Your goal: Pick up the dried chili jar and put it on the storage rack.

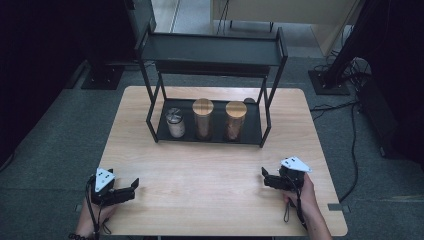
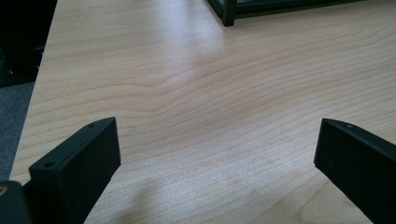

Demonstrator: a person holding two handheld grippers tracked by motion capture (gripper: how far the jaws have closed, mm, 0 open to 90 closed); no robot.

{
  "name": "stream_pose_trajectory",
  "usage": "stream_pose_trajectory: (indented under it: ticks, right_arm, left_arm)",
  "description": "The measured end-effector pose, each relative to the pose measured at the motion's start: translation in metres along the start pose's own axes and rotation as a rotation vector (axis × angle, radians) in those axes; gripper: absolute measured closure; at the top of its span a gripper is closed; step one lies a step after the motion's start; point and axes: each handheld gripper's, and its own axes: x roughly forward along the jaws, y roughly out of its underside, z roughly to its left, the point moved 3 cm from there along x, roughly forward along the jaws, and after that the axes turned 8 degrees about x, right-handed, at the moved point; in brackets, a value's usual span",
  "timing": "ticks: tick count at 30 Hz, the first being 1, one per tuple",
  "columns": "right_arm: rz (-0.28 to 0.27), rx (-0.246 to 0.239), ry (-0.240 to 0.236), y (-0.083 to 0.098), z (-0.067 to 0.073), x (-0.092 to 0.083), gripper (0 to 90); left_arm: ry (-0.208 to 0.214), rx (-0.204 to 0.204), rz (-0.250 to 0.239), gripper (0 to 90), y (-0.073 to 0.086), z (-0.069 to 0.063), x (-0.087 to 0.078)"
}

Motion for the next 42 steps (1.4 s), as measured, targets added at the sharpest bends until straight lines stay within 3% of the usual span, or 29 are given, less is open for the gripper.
stream_pose_trajectory:
  ticks: [42]
  right_arm:
    - [-0.015,0.046,0.084,0.024,-0.051,-0.042,3.1]
  left_arm:
    - [-0.006,0.008,0.014,0.8,0.000,0.000,0.001]
